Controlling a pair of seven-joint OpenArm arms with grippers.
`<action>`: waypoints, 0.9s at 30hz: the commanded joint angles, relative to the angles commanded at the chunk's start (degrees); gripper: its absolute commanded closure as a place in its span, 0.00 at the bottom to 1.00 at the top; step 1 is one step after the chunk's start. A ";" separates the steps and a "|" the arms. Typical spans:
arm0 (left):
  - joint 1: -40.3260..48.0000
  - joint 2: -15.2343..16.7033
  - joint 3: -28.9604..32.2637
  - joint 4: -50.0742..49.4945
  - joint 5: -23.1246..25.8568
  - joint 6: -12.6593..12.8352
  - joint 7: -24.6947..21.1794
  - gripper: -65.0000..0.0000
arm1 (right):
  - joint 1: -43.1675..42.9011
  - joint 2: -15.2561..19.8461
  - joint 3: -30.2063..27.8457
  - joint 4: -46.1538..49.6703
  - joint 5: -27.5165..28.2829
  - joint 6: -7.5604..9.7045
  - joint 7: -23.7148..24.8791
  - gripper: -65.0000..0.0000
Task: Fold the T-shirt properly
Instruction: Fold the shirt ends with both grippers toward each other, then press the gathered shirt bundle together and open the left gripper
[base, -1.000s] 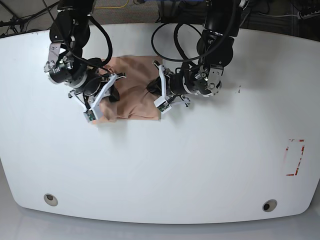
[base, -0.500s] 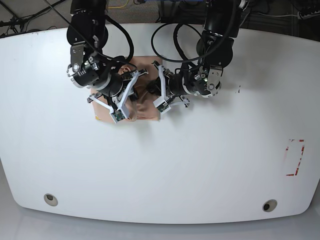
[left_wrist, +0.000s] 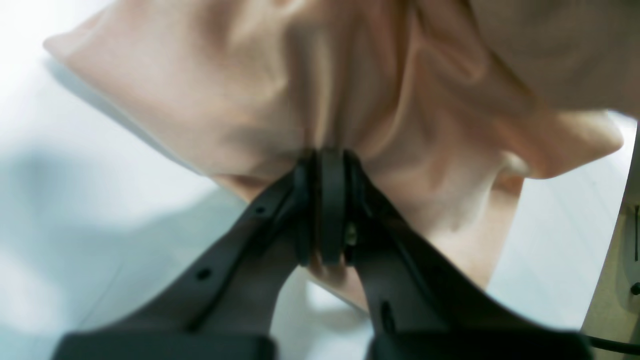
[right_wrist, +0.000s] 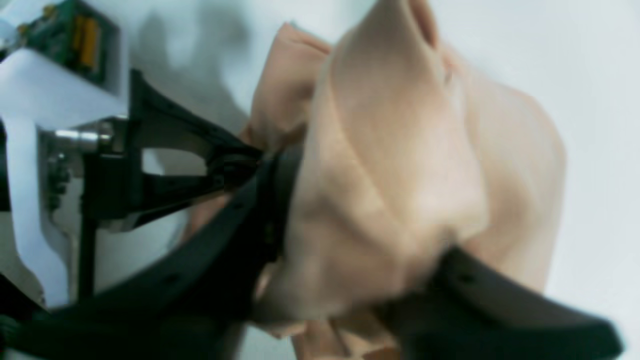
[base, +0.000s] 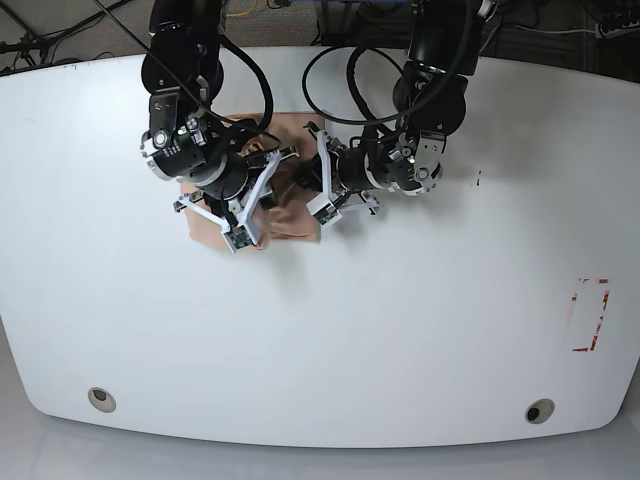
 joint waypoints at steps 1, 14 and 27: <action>0.00 0.00 0.00 0.00 0.00 0.00 0.00 1.00 | -0.18 0.00 -0.53 0.09 0.26 0.00 0.00 0.51; 0.00 -0.26 -0.09 0.00 -0.09 -0.26 0.00 1.00 | -0.97 -0.26 -4.40 0.26 0.53 0.26 0.18 0.36; 0.00 -0.09 -3.60 0.62 -0.18 -1.80 0.00 0.80 | -1.32 -0.35 -0.79 0.35 0.62 0.70 5.19 0.36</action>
